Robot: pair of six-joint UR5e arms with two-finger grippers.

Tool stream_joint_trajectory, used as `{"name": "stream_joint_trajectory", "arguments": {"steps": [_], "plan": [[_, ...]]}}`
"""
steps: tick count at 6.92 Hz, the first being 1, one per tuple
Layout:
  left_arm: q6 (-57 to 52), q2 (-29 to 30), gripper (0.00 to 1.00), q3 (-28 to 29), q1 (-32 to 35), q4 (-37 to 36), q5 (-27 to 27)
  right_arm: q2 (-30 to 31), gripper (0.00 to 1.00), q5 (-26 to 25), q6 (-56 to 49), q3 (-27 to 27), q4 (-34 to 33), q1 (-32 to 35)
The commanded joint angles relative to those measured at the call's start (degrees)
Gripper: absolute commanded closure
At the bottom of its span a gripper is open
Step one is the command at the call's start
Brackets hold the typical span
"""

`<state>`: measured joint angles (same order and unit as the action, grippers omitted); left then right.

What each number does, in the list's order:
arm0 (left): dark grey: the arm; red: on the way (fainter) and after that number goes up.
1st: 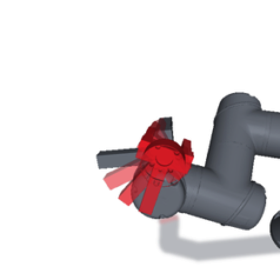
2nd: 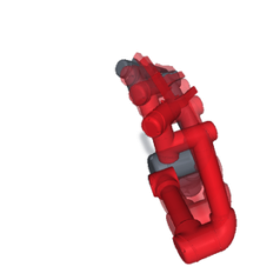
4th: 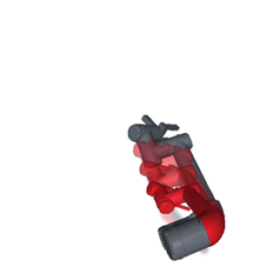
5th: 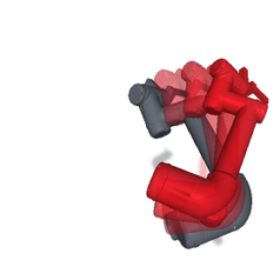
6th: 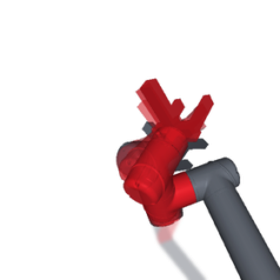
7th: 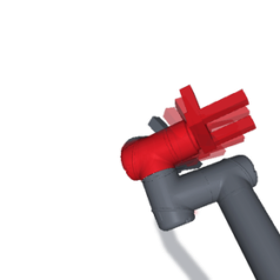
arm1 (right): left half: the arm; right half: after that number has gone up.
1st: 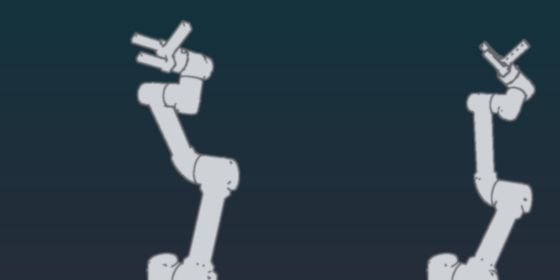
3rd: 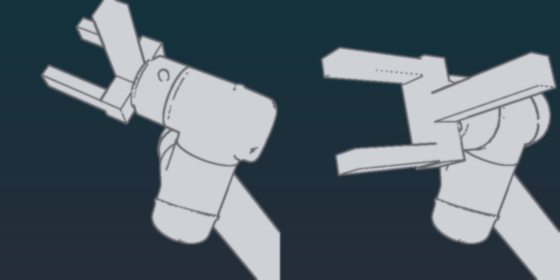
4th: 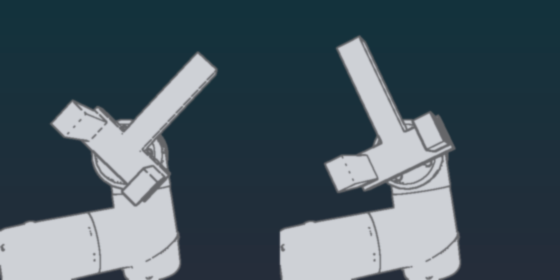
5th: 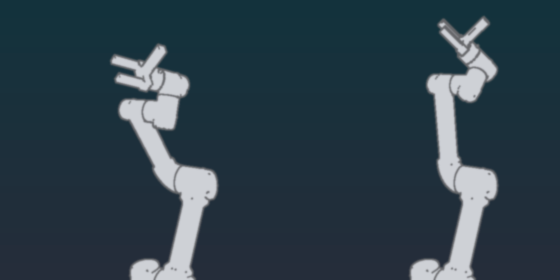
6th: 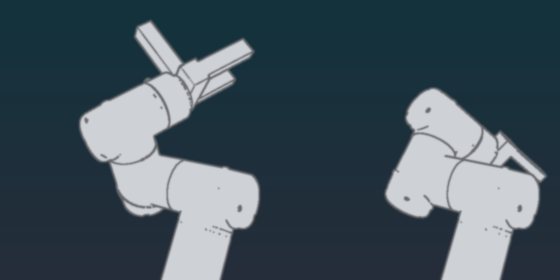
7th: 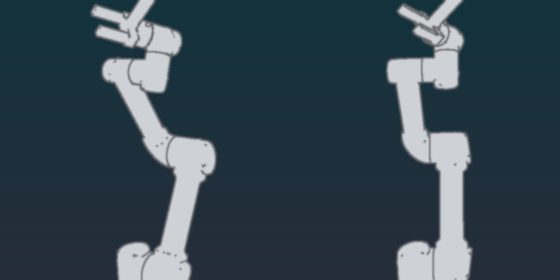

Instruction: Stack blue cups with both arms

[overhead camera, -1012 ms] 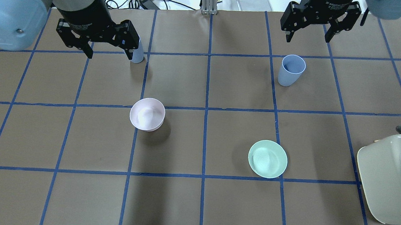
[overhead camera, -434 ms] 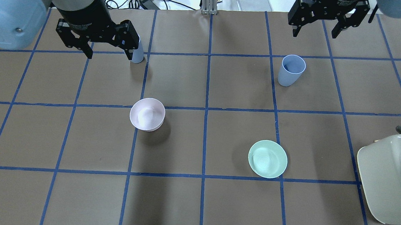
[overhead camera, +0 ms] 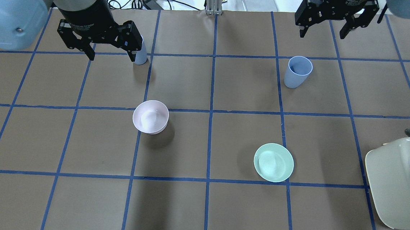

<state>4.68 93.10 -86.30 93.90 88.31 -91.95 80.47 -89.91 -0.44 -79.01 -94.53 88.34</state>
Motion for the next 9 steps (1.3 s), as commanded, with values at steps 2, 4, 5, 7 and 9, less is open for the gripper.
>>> {"name": "stream_joint_trajectory", "arguments": {"steps": [2, 4, 5, 7, 9], "plan": [[0.07, 9.15, 0.00, 6.55, -0.21, -0.68, -0.16, 0.82, 0.00, -0.09, 0.00, -0.09, 0.84, -0.01], [-0.02, 21.71, 0.00, 16.30, -0.30, -1.74, -0.33, 0.82, 0.00, -0.09, 0.00, -0.09, 0.66, -0.01], [-0.19, 26.30, 0.00, 19.21, -0.56, -3.39, -0.33, 0.82, 0.00, -0.09, 0.00, -0.09, 0.66, -0.01], [-0.81, 34.13, 0.00, 20.73, -3.19, -12.43, -0.33, 0.82, 0.00, -0.18, 0.00, -0.09, 0.66, -0.01], [-0.90, 38.01, 0.16, 21.09, -3.82, -14.91, -0.24, 0.82, 0.00, -0.18, 0.00, -0.09, 0.66, -0.01]]}}
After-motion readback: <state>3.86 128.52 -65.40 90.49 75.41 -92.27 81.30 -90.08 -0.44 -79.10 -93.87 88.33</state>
